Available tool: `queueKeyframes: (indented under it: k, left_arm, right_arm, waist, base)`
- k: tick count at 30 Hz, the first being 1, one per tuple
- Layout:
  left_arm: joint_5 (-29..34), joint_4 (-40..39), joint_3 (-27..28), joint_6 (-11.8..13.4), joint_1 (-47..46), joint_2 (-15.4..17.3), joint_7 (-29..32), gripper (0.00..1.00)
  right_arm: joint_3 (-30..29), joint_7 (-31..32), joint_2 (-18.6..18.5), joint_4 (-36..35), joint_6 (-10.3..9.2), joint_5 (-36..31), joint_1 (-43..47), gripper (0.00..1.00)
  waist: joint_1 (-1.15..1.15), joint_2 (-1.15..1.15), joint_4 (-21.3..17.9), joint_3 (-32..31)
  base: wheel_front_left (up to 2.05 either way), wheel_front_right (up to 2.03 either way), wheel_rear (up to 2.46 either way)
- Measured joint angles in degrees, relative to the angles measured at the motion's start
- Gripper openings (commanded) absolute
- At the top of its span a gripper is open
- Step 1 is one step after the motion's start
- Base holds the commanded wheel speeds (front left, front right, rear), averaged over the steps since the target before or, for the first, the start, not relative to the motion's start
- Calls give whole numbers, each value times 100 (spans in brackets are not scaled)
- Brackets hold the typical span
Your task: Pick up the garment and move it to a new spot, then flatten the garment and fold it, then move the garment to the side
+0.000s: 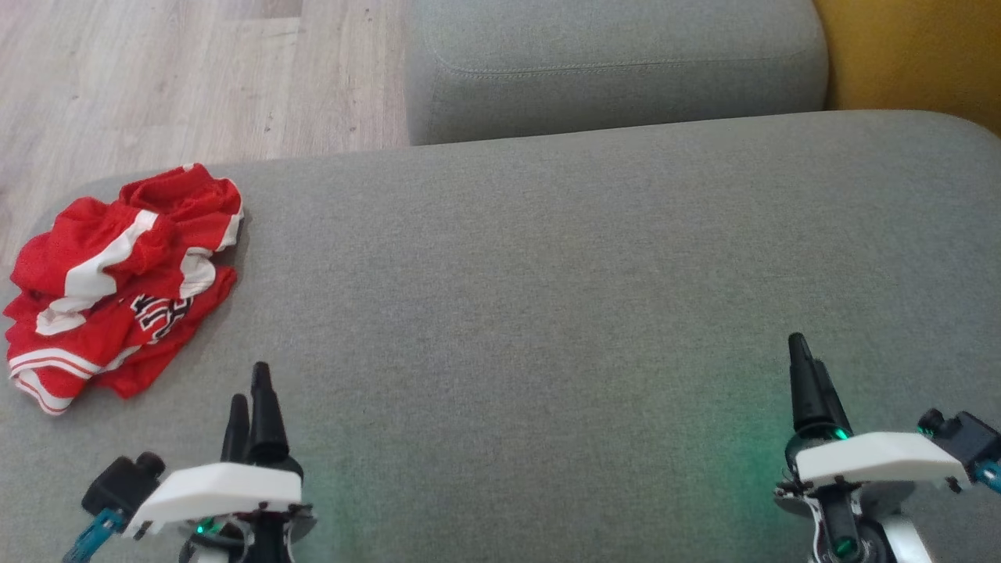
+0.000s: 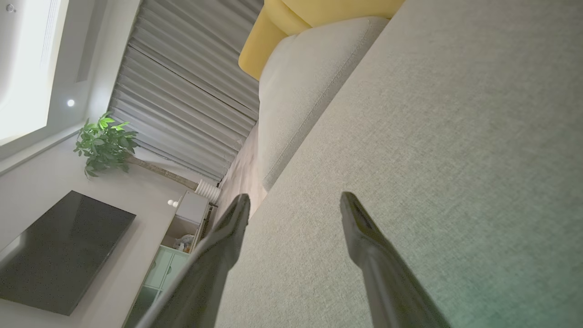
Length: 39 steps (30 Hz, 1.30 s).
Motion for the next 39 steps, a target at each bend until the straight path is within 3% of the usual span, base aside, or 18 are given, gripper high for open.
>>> queueKeyframes:
  k: [39]
  left_arm:
    - [2882,81,-708,313,-136,7,-625,100]
  right_arm:
    - [464,-620,-3,-2,1,-2680,-37,100]
  waist:
    - [0,0,22,-154]
  base:
    - [0,0,0]
